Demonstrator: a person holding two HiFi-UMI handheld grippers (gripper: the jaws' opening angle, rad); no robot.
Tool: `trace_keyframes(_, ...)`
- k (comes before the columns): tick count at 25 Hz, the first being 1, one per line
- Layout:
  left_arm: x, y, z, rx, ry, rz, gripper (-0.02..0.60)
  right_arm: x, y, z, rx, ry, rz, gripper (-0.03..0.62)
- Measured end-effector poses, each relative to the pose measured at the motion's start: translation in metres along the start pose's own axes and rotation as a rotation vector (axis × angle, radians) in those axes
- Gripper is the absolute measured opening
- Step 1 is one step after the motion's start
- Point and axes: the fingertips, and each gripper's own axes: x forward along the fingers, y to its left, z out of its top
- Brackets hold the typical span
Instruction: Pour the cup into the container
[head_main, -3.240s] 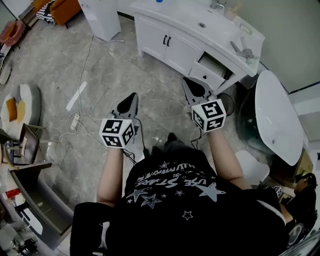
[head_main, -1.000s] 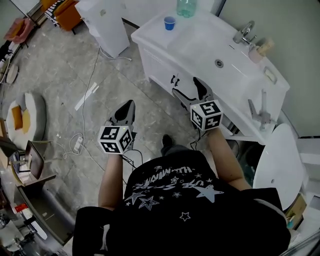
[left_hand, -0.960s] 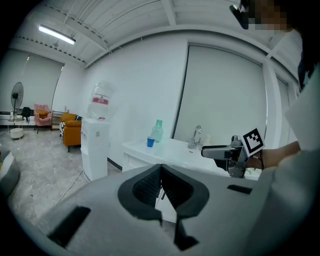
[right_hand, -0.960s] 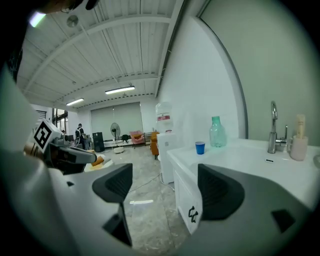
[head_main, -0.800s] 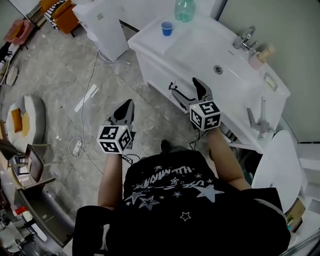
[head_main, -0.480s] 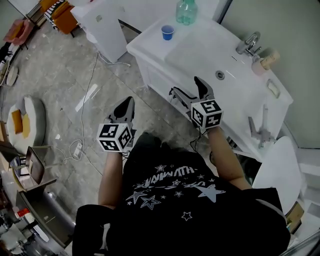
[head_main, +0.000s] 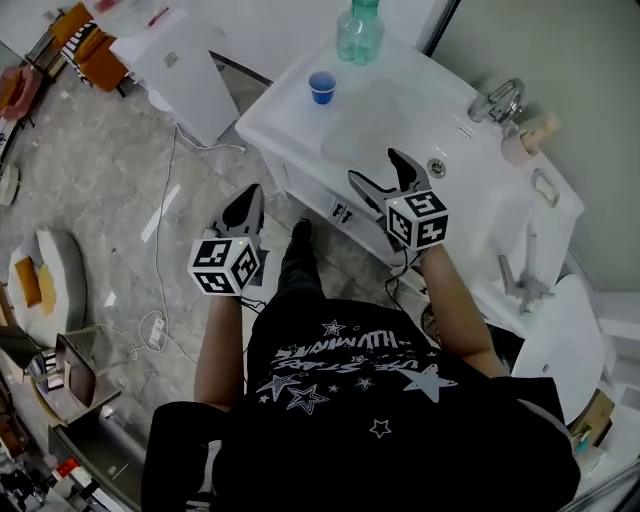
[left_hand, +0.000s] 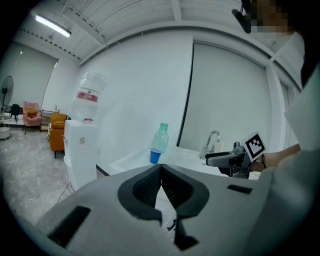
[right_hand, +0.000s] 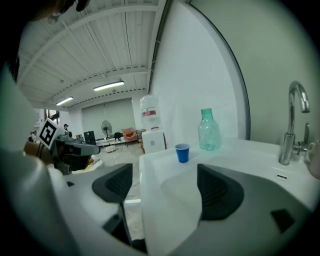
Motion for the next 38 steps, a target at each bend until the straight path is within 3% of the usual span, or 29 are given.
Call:
trace_keyframes(10,0.109,0.055,0.038,0.038,0.052,-0.103,0.011,0.094,-0.042,0.027,-0.013,0.033,-0.005,0.397)
trace_keyframes(16,0.158,0.089,0.056,0.048,0.093,-0.137,0.010,0.152,-0.058,0.035,-0.087,0.041,0.011,0.394)
trace_keyframes(27,0.224,0.117,0.057,0.060,0.181,-0.228,0.009,0.216,-0.082,0.004,-0.137,0.153,-0.009,0.388)
trace_keyframes(38,0.261,0.120,0.046,0.069,0.238,-0.296,0.010,0.247,-0.085,-0.001,-0.209,0.153,0.006,0.346)
